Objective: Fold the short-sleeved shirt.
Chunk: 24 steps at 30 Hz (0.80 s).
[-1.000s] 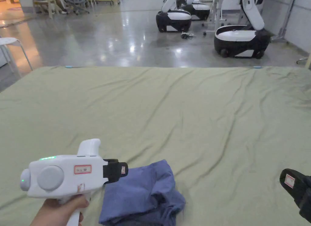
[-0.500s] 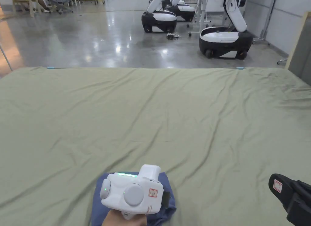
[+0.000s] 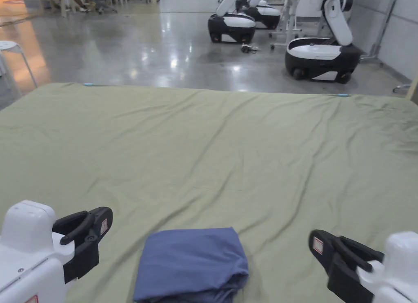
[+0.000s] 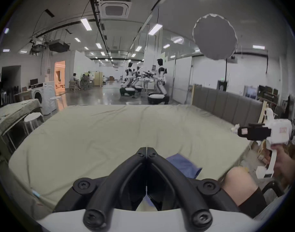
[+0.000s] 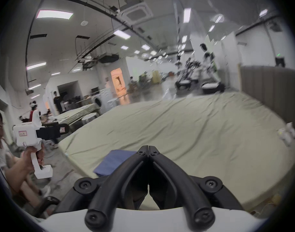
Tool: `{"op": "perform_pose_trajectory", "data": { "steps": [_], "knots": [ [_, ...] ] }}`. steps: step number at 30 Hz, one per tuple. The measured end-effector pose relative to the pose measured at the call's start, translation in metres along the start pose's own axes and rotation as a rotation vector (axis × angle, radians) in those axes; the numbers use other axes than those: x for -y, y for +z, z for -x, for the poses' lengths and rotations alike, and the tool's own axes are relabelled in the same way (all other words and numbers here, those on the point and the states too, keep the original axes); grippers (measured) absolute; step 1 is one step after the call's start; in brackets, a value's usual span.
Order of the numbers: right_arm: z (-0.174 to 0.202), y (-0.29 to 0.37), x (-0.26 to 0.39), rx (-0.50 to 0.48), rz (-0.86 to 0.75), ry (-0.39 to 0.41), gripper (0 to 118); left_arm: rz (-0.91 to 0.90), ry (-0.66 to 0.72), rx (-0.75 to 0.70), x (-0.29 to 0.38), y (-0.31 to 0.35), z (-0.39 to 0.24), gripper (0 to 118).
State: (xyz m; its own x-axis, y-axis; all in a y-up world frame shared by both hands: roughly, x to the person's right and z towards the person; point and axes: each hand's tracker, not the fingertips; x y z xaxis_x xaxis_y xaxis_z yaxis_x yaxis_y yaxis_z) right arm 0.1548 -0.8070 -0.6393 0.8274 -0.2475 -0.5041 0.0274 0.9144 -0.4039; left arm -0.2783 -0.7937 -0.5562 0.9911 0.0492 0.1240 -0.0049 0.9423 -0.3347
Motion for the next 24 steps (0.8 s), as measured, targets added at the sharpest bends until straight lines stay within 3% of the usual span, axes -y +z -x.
{"op": "perform_pose_trajectory", "data": {
  "steps": [4, 5, 7, 9, 10, 13, 14, 17, 18, 21, 22, 24],
  "knots": [
    [0.001, -0.101, -0.002, -0.264, 0.222, -0.112, 0, 0.044, 0.103, 0.029, 0.011, -0.004, 0.027, 0],
    [-0.002, -0.134, 0.005, -0.336, 0.347, -0.184, 0, 0.079, 0.120, 0.033, 0.015, -0.008, 0.031, 0],
    [-0.009, -0.186, 0.034, -0.364, 0.479, -0.300, 0, 0.108, 0.171, 0.061, 0.024, -0.019, 0.040, 0],
    [-0.018, -0.217, 0.062, -0.251, 0.490, -0.274, 0, 0.157, 0.251, 0.090, 0.033, -0.028, 0.049, 0],
    [-0.028, -0.230, 0.076, -0.234, 0.558, -0.312, 0, 0.189, 0.302, 0.117, 0.038, -0.034, 0.055, 0],
    [-0.058, -0.227, 0.100, -0.346, 0.515, -0.618, 0, 0.247, 0.441, 0.179, 0.052, -0.055, 0.068, 0],
    [-0.062, -0.224, 0.101, -0.353, 0.504, -0.662, 0, 0.266, 0.471, 0.216, 0.057, -0.063, 0.072, 0],
    [-0.066, -0.218, 0.104, -0.345, 0.513, -0.652, 0, 0.356, 0.580, 0.321, 0.068, -0.095, 0.082, 0],
    [-0.066, -0.217, 0.104, -0.345, 0.513, -0.656, 0, 0.388, 0.608, 0.381, 0.073, -0.108, 0.086, 9],
    [-0.061, -0.214, 0.101, -0.337, 0.515, -0.649, 0, 0.523, 0.703, 0.474, 0.095, -0.152, 0.089, 108],
    [-0.060, -0.213, 0.100, -0.338, 0.513, -0.643, 0, 0.579, 0.722, 0.470, 0.104, -0.167, 0.088, 115],
    [-0.061, -0.213, 0.100, -0.337, 0.514, -0.637, 0, 0.599, 0.763, 0.473, 0.117, -0.184, 0.083, 115]
  ]
}}
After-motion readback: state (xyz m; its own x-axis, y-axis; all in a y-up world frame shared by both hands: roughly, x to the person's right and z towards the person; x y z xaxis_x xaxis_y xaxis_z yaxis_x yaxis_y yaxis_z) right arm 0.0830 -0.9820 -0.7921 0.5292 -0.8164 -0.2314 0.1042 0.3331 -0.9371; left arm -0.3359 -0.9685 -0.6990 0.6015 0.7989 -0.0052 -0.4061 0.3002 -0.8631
